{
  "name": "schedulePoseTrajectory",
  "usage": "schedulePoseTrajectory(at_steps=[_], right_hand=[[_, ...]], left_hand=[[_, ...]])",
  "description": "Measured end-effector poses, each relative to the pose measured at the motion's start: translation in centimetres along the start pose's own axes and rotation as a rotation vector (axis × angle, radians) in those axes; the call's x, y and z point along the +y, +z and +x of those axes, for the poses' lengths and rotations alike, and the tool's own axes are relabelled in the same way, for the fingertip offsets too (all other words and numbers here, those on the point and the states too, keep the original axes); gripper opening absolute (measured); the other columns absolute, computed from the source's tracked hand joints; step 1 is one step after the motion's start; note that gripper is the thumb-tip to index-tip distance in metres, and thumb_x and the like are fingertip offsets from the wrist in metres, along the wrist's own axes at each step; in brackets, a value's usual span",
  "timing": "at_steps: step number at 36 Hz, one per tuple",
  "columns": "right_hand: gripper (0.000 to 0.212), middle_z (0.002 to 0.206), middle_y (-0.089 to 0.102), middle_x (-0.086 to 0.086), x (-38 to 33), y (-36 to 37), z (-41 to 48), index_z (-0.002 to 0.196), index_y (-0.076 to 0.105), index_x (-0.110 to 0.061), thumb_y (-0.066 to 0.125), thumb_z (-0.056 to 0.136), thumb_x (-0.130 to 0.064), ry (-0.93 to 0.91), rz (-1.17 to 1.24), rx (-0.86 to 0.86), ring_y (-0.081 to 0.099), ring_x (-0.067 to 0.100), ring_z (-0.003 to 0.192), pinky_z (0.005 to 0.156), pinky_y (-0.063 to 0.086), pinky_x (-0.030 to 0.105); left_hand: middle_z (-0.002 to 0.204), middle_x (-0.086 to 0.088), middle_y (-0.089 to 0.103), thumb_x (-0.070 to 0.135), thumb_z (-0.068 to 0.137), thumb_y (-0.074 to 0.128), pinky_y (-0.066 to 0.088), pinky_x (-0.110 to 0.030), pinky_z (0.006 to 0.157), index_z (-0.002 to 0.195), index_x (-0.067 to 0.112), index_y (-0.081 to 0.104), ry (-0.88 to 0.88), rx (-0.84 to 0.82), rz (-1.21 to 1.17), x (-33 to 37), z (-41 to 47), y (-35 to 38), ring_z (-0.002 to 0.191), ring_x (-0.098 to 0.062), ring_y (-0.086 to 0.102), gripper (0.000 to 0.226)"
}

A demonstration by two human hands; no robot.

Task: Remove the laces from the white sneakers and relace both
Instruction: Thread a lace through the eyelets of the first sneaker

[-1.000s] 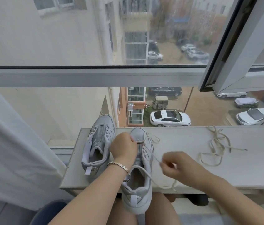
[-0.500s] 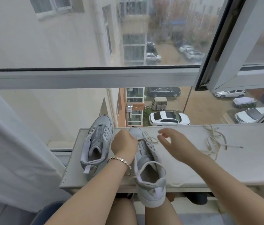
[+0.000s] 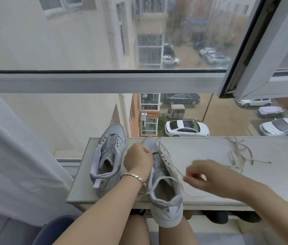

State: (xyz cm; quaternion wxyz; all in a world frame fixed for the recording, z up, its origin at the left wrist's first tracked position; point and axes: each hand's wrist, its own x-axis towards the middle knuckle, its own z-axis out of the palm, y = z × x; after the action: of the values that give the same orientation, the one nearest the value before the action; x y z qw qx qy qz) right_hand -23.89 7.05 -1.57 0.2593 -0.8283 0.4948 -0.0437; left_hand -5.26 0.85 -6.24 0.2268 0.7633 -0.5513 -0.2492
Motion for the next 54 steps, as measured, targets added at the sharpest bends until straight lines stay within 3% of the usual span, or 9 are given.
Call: schedulePoseTrajectory(at_steps=[9,15,22,28,33,39,46,50,54], right_hand=[[0.036,0.066,0.061,-0.011,4.4,-3.7,-3.8,0.063,0.061,-0.028,0.047,0.093,-0.043,0.546,-0.072,-0.360,0.051,0.002,0.058,0.063,0.042,0.016],[0.035,0.096,0.067,0.003,1.8,-0.3,3.8,0.095,0.065,-0.011,0.049,0.093,-0.042,0.387,0.108,0.244,0.060,0.018,0.088,0.081,0.047,0.031],[0.042,0.053,0.042,-0.002,0.2,2.8,8.5,0.065,0.051,-0.014,0.050,0.091,-0.047,0.419,0.203,0.105,0.039,0.012,0.049,0.048,0.028,0.024],[0.047,0.050,0.032,0.000,0.1,2.9,8.2,0.055,0.035,-0.014,0.048,0.095,-0.034,0.371,0.219,0.118,0.028,0.012,0.043,0.040,0.019,0.019],[0.027,0.074,0.056,-0.002,-0.3,1.5,5.5,0.083,0.060,-0.011,0.049,0.095,-0.033,0.184,0.169,0.063,0.049,0.010,0.066,0.062,0.039,0.022],[0.016,0.079,0.056,-0.015,1.8,-0.1,0.1,0.079,0.053,-0.029,0.050,0.094,-0.034,0.148,0.054,-0.021,0.051,-0.001,0.079,0.075,0.039,0.013],[0.025,0.061,0.060,-0.018,2.0,0.2,1.8,0.068,0.059,-0.029,0.053,0.092,-0.037,0.313,0.224,0.014,0.053,-0.010,0.057,0.052,0.038,0.006],[0.028,0.082,0.065,-0.005,1.3,1.5,5.3,0.083,0.061,-0.019,0.049,0.092,-0.042,0.397,0.283,0.238,0.056,0.007,0.073,0.060,0.041,0.020],[0.051,0.068,0.057,0.009,0.1,2.3,8.1,0.083,0.066,0.002,0.055,0.086,-0.048,0.499,0.273,0.217,0.049,0.017,0.063,0.055,0.035,0.026]], left_hand=[[0.079,-0.006,0.067,0.009,0.084,0.052,0.032,-0.023,0.049,0.071,0.015,0.066,0.044,0.011,0.048,0.3,-0.2,0.6,0.068,-0.023,0.055,0.020],[0.083,0.001,0.068,0.013,0.087,0.053,0.034,-0.022,0.053,0.078,0.019,0.069,0.036,0.009,0.016,0.2,-0.2,0.5,0.073,-0.019,0.057,0.019],[0.079,0.005,0.066,0.018,0.087,0.056,0.025,-0.018,0.045,0.080,0.021,0.071,0.013,0.024,0.015,0.2,-0.2,0.5,0.068,-0.014,0.051,0.017],[0.079,0.002,0.065,0.016,0.085,0.053,0.033,-0.023,0.054,0.072,0.020,0.068,0.009,0.018,0.035,0.1,-0.3,0.7,0.069,-0.019,0.051,0.020],[0.078,0.001,0.064,0.013,0.085,0.050,0.031,-0.023,0.052,0.072,0.020,0.066,0.020,0.029,0.063,0.2,-0.4,0.8,0.068,-0.021,0.050,0.021],[0.082,0.000,0.066,0.013,0.085,0.051,0.032,-0.023,0.052,0.075,0.017,0.068,0.059,0.012,0.077,0.2,-0.3,1.1,0.069,-0.021,0.053,0.019],[0.083,0.001,0.067,0.014,0.085,0.052,0.029,-0.022,0.048,0.077,0.017,0.070,0.071,0.020,0.078,0.4,-0.4,1.1,0.069,-0.019,0.053,0.020],[0.084,0.001,0.068,0.014,0.085,0.053,0.031,-0.022,0.051,0.078,0.018,0.071,0.056,0.024,0.079,0.5,-0.4,1.0,0.069,-0.019,0.051,0.020],[0.089,0.002,0.069,0.022,0.087,0.056,0.034,-0.023,0.055,0.084,0.021,0.072,0.042,0.017,0.066,0.5,-0.3,1.1,0.075,-0.019,0.057,0.016]])
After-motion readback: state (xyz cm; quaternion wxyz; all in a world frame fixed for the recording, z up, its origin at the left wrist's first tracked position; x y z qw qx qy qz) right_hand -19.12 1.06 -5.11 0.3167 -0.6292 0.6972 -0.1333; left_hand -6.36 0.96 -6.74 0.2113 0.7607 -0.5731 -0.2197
